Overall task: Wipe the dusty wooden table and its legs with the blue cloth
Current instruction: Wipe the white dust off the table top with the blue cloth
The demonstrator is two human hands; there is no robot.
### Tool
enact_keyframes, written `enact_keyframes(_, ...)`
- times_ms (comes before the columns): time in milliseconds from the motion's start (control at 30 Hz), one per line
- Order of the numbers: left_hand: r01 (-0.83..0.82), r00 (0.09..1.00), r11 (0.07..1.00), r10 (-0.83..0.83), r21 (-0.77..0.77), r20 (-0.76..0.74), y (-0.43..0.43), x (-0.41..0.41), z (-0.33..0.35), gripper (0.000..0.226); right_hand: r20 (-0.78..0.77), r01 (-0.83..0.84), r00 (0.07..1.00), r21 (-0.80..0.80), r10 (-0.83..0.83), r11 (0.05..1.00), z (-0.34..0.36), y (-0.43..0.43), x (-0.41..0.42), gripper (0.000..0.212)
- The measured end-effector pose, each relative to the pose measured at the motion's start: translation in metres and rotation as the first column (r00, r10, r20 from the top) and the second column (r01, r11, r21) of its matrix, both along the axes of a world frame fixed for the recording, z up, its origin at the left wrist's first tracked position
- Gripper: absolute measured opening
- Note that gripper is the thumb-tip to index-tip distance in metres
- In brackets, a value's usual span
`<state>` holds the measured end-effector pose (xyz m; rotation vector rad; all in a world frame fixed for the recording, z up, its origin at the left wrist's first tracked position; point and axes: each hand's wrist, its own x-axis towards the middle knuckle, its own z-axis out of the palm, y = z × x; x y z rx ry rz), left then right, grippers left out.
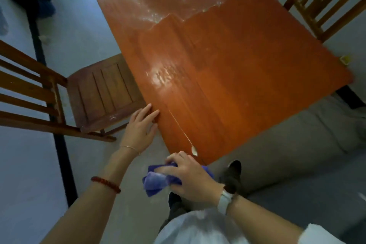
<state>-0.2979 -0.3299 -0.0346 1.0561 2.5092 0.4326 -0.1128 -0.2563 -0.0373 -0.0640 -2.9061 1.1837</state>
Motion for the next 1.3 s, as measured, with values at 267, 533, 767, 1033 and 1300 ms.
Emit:
enact_keyframes(267,0.101,0.995,0.995,-0.102,0.013,0.021,-0.014,-0.012,-0.002,0.045,-0.121,0.858,0.482,0.269,-0.868,0.438,-0.002,0.080,-0.031,0.043)
enact_keyframes(533,-0.113,0.993,0.992,0.111,0.059,0.034,-0.012,-0.051,0.007,0.047,-0.066,0.580,0.811,-0.035,-0.581,0.814,0.009,0.081,-0.066,0.045)
enact_keyframes(767,-0.210,0.971,0.977,0.214,-0.044,0.107,0.051,-0.082,0.003,0.059,-0.049,0.958,0.202,0.219,-0.978,0.186,0.015,0.297,-0.095,0.044)
enact_keyframes(1033,-0.144,0.988,0.983,0.149,0.112,-0.038,0.043,-0.126,-0.004,0.037,-0.093,0.359,0.933,0.187,-0.348,0.914,-0.005,0.114,-0.179,0.048)
enact_keyframes(1300,-0.122,0.992,0.987,0.124,-0.100,0.014,0.061,-0.168,0.012,0.055,-0.164,0.815,0.580,0.101,-0.798,0.571,0.009,0.253,-0.222,0.041)
